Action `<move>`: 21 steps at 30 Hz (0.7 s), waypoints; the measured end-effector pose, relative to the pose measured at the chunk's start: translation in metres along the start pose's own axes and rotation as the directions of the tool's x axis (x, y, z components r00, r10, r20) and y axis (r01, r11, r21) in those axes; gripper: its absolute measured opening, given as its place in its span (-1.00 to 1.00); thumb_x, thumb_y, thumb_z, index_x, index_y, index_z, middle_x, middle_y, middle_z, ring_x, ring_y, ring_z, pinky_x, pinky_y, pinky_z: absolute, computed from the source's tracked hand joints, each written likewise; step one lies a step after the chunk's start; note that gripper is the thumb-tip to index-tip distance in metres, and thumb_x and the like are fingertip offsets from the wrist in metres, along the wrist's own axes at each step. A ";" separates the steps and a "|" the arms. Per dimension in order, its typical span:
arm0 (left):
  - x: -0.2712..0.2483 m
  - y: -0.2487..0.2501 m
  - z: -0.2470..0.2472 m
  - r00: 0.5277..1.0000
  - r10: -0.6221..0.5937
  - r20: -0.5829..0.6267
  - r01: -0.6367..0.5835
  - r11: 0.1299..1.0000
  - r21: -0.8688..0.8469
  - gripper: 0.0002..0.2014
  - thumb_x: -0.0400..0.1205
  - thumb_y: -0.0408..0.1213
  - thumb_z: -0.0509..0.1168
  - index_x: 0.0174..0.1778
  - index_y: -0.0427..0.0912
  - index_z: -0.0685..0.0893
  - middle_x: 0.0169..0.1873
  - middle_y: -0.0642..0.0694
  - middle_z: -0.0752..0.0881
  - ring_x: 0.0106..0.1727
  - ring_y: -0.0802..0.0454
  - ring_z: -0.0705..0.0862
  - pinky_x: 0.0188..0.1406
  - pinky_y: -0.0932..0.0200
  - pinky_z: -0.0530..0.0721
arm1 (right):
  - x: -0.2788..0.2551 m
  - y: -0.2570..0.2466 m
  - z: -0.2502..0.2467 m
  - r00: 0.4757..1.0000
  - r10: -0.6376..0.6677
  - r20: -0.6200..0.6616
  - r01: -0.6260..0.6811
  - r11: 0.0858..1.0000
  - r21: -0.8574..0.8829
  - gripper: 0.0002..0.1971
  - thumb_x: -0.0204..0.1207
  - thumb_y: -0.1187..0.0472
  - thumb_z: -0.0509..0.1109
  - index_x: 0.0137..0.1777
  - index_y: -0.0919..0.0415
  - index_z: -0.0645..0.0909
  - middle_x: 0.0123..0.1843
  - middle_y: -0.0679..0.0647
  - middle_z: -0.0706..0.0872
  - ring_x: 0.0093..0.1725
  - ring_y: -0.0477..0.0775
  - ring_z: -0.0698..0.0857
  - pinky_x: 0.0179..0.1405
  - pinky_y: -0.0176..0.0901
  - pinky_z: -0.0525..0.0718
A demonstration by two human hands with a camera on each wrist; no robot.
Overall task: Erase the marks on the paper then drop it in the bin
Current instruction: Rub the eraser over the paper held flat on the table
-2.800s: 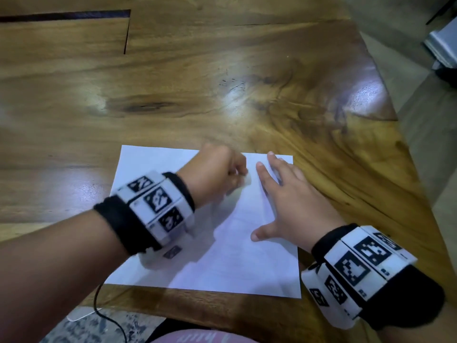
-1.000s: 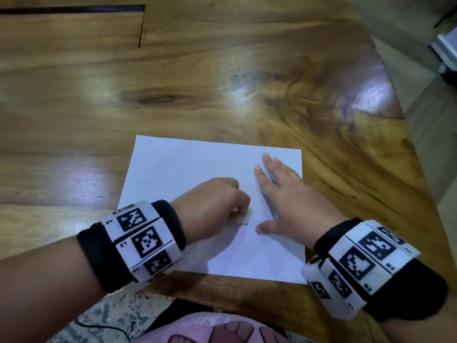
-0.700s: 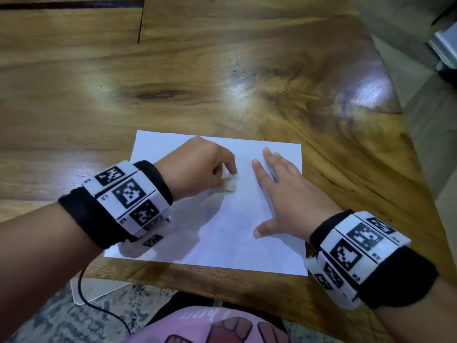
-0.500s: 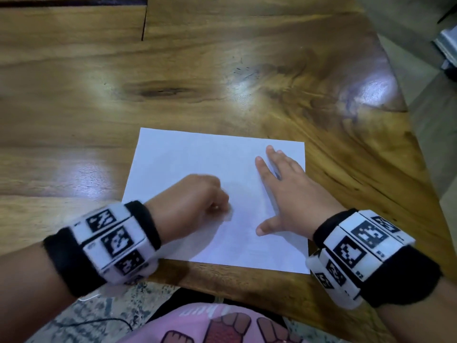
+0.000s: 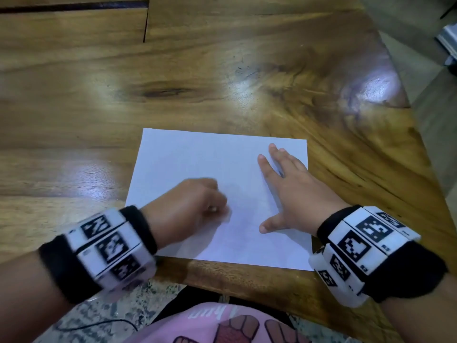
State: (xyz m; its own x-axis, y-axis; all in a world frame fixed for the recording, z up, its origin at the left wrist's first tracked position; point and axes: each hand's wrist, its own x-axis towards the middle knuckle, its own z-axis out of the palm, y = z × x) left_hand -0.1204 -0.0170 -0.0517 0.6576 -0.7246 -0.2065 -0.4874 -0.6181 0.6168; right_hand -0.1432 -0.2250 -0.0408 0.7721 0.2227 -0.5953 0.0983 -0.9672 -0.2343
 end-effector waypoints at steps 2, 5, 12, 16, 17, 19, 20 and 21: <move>-0.023 -0.001 0.003 0.996 -0.022 0.084 0.024 0.999 -0.031 -0.90 0.49 -0.17 0.33 -0.33 0.02 0.57 -0.48 0.24 0.37 -0.46 0.44 0.44 -0.39 0.59 0.30 | 0.000 0.000 0.000 1.000 0.001 0.005 -0.001 1.000 0.008 0.28 0.25 -0.27 0.52 0.63 0.03 -0.41 0.61 0.00 -0.56 0.61 -0.02 -0.42 0.55 -0.20 -0.14; -0.019 -0.006 -0.001 0.993 -0.048 0.104 0.049 0.999 -0.006 -0.95 0.44 -0.21 0.40 -0.33 -0.06 0.73 -0.46 0.22 0.47 -0.44 0.41 0.46 -0.37 0.56 0.33 | -0.002 -0.002 -0.001 1.000 0.000 0.012 0.000 1.000 0.003 0.29 0.25 -0.27 0.52 0.63 0.04 -0.43 0.60 0.01 -0.57 0.61 -0.01 -0.43 0.55 -0.20 -0.16; 0.029 -0.005 -0.008 0.996 0.009 -0.092 -0.003 0.998 0.059 -0.91 0.46 -0.19 0.42 -0.35 -0.07 0.68 -0.40 -0.03 0.51 -0.39 0.05 0.49 -0.38 0.28 0.30 | -0.002 -0.004 0.000 1.000 -0.002 0.020 0.002 1.000 -0.027 0.35 0.20 -0.32 0.53 0.61 0.09 -0.47 0.59 0.07 -0.59 0.60 0.02 -0.46 0.47 -0.24 -0.29; -0.016 -0.010 0.000 0.999 -0.017 0.029 0.018 1.000 -0.019 -0.92 0.45 -0.14 0.35 -0.34 0.00 0.59 -0.50 0.19 0.38 -0.48 0.40 0.44 -0.43 0.54 0.28 | -0.002 -0.003 0.000 1.000 -0.004 0.016 0.004 1.000 -0.002 0.36 0.19 -0.31 0.54 0.61 0.07 -0.47 0.59 0.03 -0.59 0.59 -0.01 -0.47 0.45 -0.25 -0.29; -0.023 -0.012 0.000 0.997 -0.031 0.072 0.033 0.999 -0.023 -0.93 0.44 -0.16 0.35 -0.34 -0.01 0.65 -0.48 0.22 0.40 -0.43 0.45 0.48 -0.40 0.61 0.31 | -0.002 -0.002 0.001 1.000 -0.005 0.013 0.005 1.000 0.000 0.36 0.18 -0.31 0.55 0.61 0.06 -0.47 0.59 0.03 -0.59 0.59 -0.01 -0.47 0.45 -0.26 -0.29; -0.023 -0.016 -0.004 0.989 -0.054 0.137 0.055 0.998 -0.005 -0.97 0.42 -0.25 0.42 -0.34 -0.06 0.73 -0.46 0.21 0.46 -0.38 0.52 0.50 -0.38 0.61 0.34 | -0.002 -0.002 0.001 1.000 -0.004 0.010 0.004 1.000 0.000 0.36 0.18 -0.31 0.55 0.61 0.06 -0.47 0.59 0.02 -0.59 0.59 -0.01 -0.47 0.45 -0.26 -0.29; -0.017 -0.015 -0.007 0.990 -0.059 0.130 0.058 0.998 0.010 -0.96 0.40 -0.26 0.45 -0.35 -0.07 0.73 -0.47 0.18 0.48 -0.42 0.48 0.50 -0.40 0.55 0.34 | -0.002 -0.002 0.002 1.000 -0.004 0.009 0.004 1.000 -0.002 0.36 0.17 -0.31 0.55 0.61 0.06 -0.47 0.59 0.02 -0.59 0.59 -0.01 -0.47 0.44 -0.26 -0.30; -0.009 -0.013 -0.010 0.995 -0.059 0.080 0.057 0.998 0.020 -0.95 0.40 -0.23 0.46 -0.36 -0.06 0.73 -0.48 0.15 0.50 -0.45 0.41 0.49 -0.42 0.48 0.33 | -0.002 -0.002 0.002 1.000 -0.004 0.008 0.004 1.000 -0.005 0.37 0.17 -0.31 0.55 0.61 0.06 -0.47 0.59 0.02 -0.59 0.59 -0.01 -0.47 0.43 -0.27 -0.30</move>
State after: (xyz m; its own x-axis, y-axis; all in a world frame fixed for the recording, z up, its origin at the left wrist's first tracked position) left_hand -0.1143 0.0000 -0.0503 0.6368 -0.7092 -0.3024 -0.4605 -0.6645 0.5886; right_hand -0.1456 -0.2231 -0.0405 0.7669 0.2270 -0.6002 0.1041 -0.9670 -0.2327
